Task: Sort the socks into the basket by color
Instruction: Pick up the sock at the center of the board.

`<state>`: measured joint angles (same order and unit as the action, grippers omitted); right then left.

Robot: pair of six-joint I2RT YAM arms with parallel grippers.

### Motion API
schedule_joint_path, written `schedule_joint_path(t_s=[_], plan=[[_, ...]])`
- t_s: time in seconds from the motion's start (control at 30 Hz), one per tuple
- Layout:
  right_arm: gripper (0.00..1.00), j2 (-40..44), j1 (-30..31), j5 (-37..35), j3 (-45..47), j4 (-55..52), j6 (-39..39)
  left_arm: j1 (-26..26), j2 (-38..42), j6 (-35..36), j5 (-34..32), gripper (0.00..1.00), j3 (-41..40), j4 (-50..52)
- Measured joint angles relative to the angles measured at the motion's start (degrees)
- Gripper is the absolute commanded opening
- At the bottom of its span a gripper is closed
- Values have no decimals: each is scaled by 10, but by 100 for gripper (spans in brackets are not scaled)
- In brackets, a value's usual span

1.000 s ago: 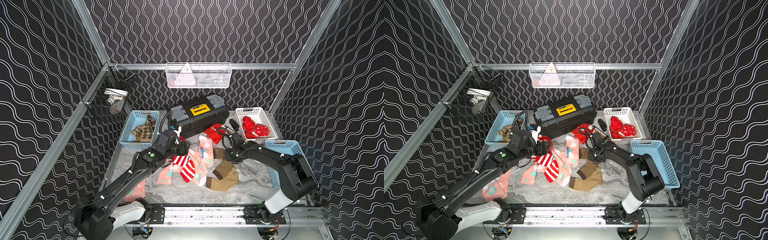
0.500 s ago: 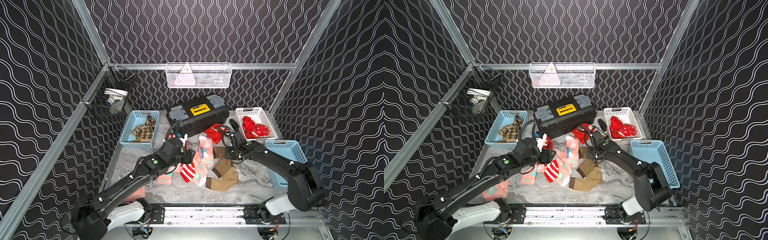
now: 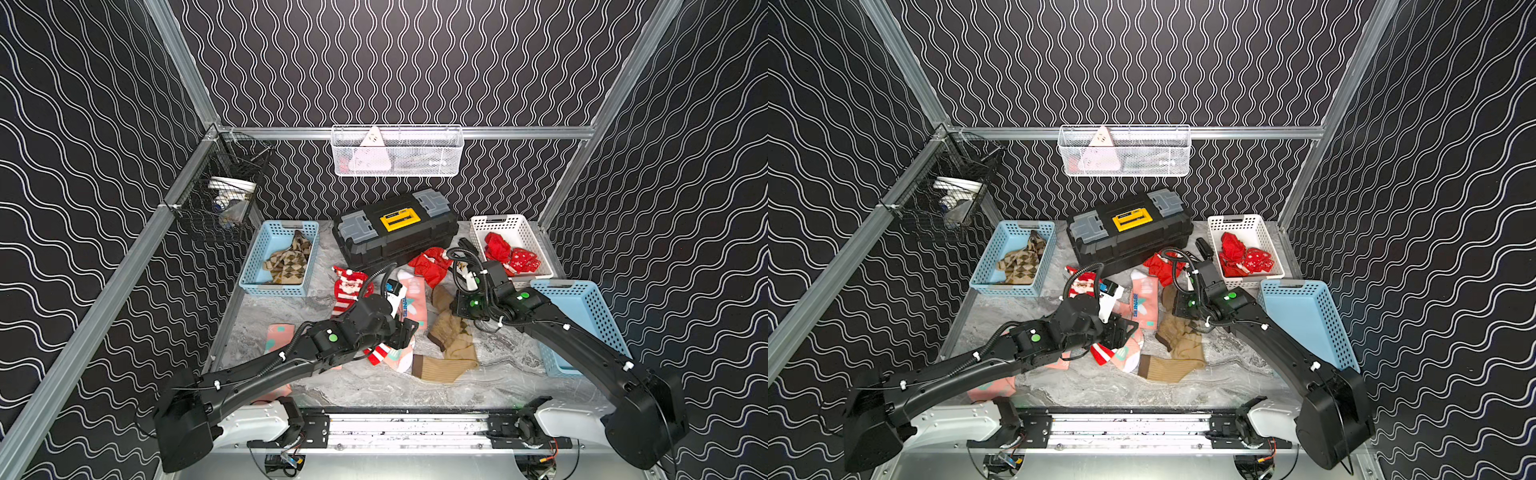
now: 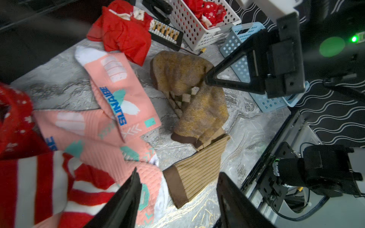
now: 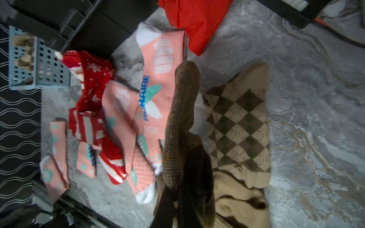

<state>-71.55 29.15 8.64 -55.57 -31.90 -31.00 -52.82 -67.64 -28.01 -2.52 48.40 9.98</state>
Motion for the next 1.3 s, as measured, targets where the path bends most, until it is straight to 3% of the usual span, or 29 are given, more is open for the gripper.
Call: schedule_joint_path(t_s=[0.37, 0.8, 0.9, 1.03, 1.13, 1.3], plan=[[0, 50, 5, 69, 1, 1, -35, -87, -62, 43, -27, 70, 19, -77], [0, 86, 12, 153, 8, 10, -63, -94, -139, 108, -100, 66, 78, -78], [0, 90, 13, 170, 12, 12, -68, -94, -145, 117, -106, 58, 81, -80], [0, 96, 13, 185, 17, 15, -71, -94, -148, 129, -110, 33, 82, -82], [0, 94, 13, 194, 19, 18, -71, -94, -149, 134, -113, 20, 84, -82], [0, 90, 13, 203, 19, 27, -73, -94, -145, 144, -120, 6, 84, -82]])
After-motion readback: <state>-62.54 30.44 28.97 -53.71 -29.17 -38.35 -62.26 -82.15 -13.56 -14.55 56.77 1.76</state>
